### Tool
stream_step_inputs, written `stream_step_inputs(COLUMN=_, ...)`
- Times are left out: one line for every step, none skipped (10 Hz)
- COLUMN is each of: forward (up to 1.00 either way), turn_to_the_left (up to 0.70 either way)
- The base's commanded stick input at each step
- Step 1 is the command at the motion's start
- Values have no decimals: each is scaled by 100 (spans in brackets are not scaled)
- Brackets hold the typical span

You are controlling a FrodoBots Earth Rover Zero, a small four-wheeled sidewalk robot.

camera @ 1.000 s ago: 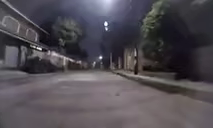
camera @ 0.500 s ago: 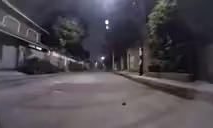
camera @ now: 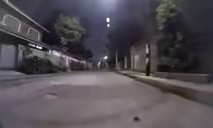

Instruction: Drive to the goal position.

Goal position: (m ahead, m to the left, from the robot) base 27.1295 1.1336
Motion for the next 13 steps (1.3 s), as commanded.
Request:
stream_step_inputs(forward=100, turn_to_the_left=0)
stream_step_inputs(forward=100, turn_to_the_left=0)
stream_step_inputs(forward=100, turn_to_the_left=0)
stream_step_inputs(forward=100, turn_to_the_left=0)
stream_step_inputs(forward=100, turn_to_the_left=0)
stream_step_inputs(forward=100, turn_to_the_left=0)
stream_step_inputs(forward=100, turn_to_the_left=0)
stream_step_inputs(forward=100, turn_to_the_left=0)
stream_step_inputs(forward=100, turn_to_the_left=-11)
stream_step_inputs(forward=100, turn_to_the_left=-40)
stream_step_inputs(forward=100, turn_to_the_left=-40)
stream_step_inputs(forward=100, turn_to_the_left=-40)
stream_step_inputs(forward=100, turn_to_the_left=-40)
